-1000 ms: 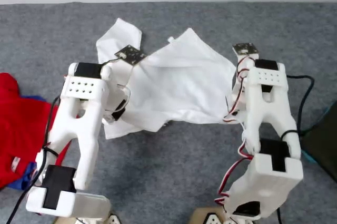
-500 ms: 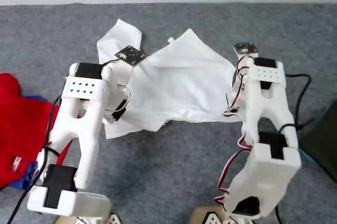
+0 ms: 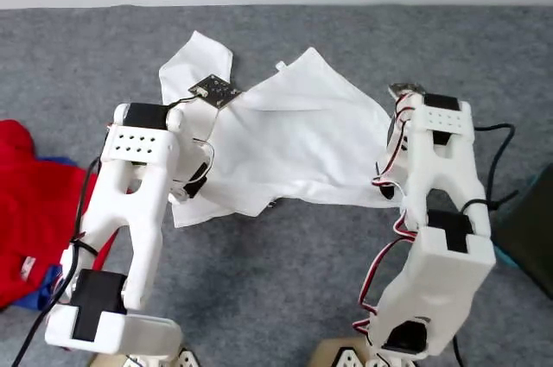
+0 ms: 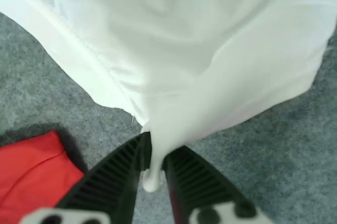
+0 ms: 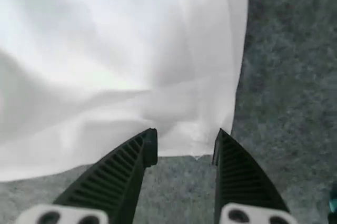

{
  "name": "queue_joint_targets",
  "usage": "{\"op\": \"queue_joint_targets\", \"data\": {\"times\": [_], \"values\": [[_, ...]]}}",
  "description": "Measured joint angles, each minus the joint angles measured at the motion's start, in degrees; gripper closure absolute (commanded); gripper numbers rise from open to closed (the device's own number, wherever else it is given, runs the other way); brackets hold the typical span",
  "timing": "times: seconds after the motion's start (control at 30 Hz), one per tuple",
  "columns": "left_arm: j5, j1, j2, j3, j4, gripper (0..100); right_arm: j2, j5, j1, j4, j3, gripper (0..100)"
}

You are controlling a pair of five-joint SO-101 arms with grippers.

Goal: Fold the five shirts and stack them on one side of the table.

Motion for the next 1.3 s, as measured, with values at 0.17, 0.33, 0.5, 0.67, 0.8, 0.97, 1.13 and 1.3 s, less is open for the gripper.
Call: {"op": "queue_joint_targets", "data": {"times": [0.17, 0.33, 0.5, 0.67, 0.8, 0.97, 1.13, 1.3], "values": [[0.0, 0.0, 0.0, 0.0, 0.0, 100, -4.4, 0.0, 0.0, 2.3, -0.6, 81.2], [0.0, 0.0, 0.0, 0.0, 0.0, 100, -4.5, 0.0, 0.0, 2.3, -0.6, 78.0], [0.0, 0.0, 0.0, 0.0, 0.0, 100, -0.4, 0.0, 0.1, -0.4, -0.6, 75.8], [0.0, 0.0, 0.0, 0.0, 0.0, 100, 2.2, 0.0, 0.1, -3.2, -0.6, 75.9], [0.0, 0.0, 0.0, 0.0, 0.0, 100, 5.3, 0.0, -0.2, -3.7, -0.6, 76.0], [0.0, 0.0, 0.0, 0.0, 0.0, 100, 8.2, -0.1, -2.8, -3.8, -1.3, 82.7], [0.0, 0.0, 0.0, 0.0, 0.0, 100, 8.9, -0.1, -3.3, -3.7, -3.1, 98.7], [0.0, 0.0, 0.0, 0.0, 0.0, 100, 9.1, -0.1, -3.3, -4.0, -3.5, 98.8]]}}
